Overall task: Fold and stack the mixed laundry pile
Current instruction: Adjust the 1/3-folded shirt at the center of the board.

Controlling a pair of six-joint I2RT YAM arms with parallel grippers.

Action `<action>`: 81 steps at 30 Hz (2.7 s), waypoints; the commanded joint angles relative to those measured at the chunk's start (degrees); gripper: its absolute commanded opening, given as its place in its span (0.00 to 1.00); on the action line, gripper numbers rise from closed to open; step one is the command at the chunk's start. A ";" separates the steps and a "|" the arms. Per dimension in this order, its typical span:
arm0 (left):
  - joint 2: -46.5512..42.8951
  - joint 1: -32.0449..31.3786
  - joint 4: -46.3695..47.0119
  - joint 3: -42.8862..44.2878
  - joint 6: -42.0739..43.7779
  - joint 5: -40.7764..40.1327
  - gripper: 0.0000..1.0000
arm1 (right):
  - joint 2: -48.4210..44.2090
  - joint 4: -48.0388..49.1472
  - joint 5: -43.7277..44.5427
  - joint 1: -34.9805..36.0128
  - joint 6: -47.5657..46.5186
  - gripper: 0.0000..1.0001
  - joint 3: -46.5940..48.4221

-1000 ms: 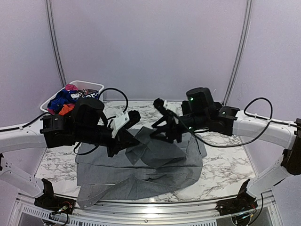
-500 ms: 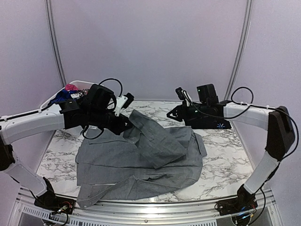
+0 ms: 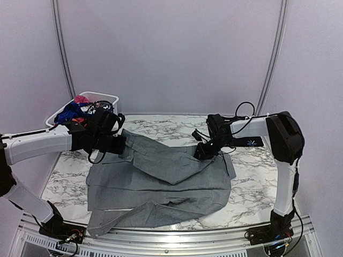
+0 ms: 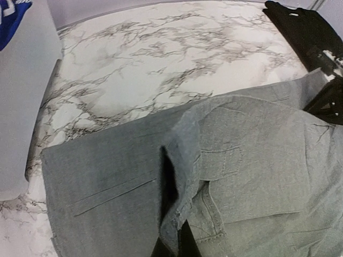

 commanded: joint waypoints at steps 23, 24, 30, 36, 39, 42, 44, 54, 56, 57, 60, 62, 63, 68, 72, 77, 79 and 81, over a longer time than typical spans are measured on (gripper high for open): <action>7.88 2.09 -3.89 -4.84 -6.32 -13.83 0.00 | -7.89 -9.50 4.88 -3.90 -0.66 0.38 8.06; 8.18 2.09 -4.57 -4.88 -6.28 -13.72 0.00 | -8.32 -9.55 4.94 -3.92 -0.85 0.39 8.71; 5.19 2.09 -8.22 -4.61 -5.80 -16.50 0.32 | -10.07 -13.18 4.42 -3.48 -2.12 0.39 11.30; 1.82 -2.80 -9.57 -0.23 2.58 -17.29 0.56 | -14.64 -12.00 3.88 -0.03 -1.90 0.38 4.74; 2.86 -3.62 -9.97 -0.45 2.32 -14.50 0.56 | -14.09 -10.52 4.50 2.12 -1.46 0.37 1.91; 4.55 -3.76 -8.64 -2.16 1.04 -12.00 0.56 | -11.77 -7.43 4.56 2.41 0.29 0.35 0.09; 6.50 -3.72 -7.86 -2.58 0.10 -11.26 0.56 | -9.11 -6.47 5.59 2.32 1.32 0.35 0.42; 17.57 -2.83 -5.94 -2.03 -3.67 -10.48 0.56 | -1.77 -7.01 11.92 -1.18 -1.89 0.32 -0.45; 19.50 -2.07 -5.49 -1.02 -3.84 -10.31 0.54 | 0.60 -7.29 12.34 -1.80 -2.33 0.32 2.18; 20.46 -1.71 -5.23 -0.29 -3.73 -10.24 0.54 | 1.65 -7.34 12.40 -2.06 -2.41 0.32 3.59; 24.56 -0.75 -4.91 2.89 -2.64 -10.35 0.52 | 4.62 -7.92 12.84 -2.71 -2.55 0.32 8.74; 27.03 -0.08 -4.82 5.55 -1.90 -10.48 0.51 | 6.70 -8.65 12.83 -3.13 -2.60 0.32 12.23; 28.02 0.37 -4.76 6.86 -1.58 -10.44 0.51 | 7.54 -9.22 12.65 -3.27 -2.67 0.32 14.10; 26.40 1.78 -3.99 12.06 0.60 -6.44 0.63 | 3.83 -10.09 7.80 -3.09 -3.56 0.34 18.63; 16.87 1.56 -1.89 9.02 2.54 0.06 0.86 | -5.39 -9.97 1.04 -2.86 -3.76 0.37 16.02; 3.24 -0.71 0.65 -1.06 3.96 12.54 0.99 | -16.85 -10.12 -4.09 -2.78 -1.22 0.40 4.98; -0.84 -3.46 1.13 -4.95 3.78 14.80 0.99 | -21.01 -10.48 -4.14 -2.57 -0.09 0.41 -1.17; -3.17 -6.77 1.42 -8.15 2.43 16.23 0.99 | -24.69 -11.27 -2.01 -2.56 1.94 0.40 -7.33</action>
